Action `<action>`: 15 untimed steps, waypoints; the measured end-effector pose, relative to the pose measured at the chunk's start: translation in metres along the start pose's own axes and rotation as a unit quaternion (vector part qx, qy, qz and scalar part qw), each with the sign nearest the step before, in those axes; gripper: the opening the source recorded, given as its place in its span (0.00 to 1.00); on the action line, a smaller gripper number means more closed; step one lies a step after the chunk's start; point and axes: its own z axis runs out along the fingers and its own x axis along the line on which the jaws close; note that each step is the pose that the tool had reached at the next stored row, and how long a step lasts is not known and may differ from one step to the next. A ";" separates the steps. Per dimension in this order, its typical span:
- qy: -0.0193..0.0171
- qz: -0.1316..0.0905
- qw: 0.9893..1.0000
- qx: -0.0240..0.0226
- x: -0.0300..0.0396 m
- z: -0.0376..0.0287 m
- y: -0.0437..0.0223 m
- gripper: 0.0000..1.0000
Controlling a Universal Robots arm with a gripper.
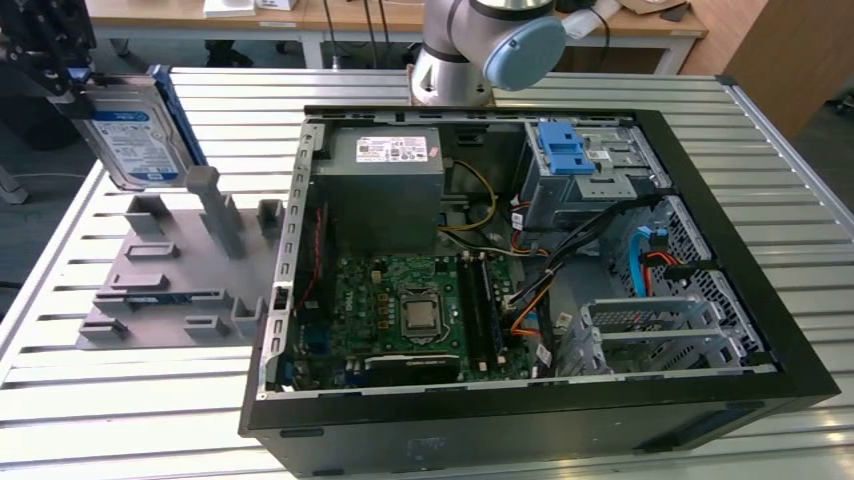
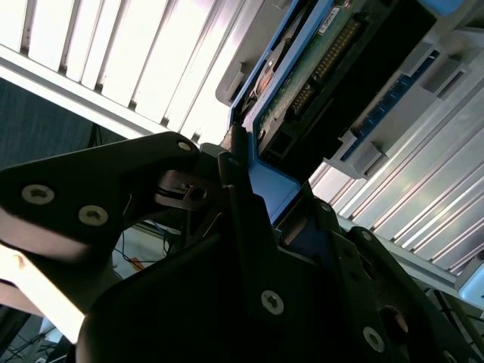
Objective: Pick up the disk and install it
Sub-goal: 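Pick up the disk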
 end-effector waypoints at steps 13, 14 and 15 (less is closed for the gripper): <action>-0.001 0.000 1.000 0.000 -0.0001 -0.0037 0.0001 0.36; -0.001 0.000 1.000 0.000 -0.0001 -0.0039 0.0001 0.36; -0.001 0.000 1.000 0.000 -0.0001 -0.0042 0.0001 0.36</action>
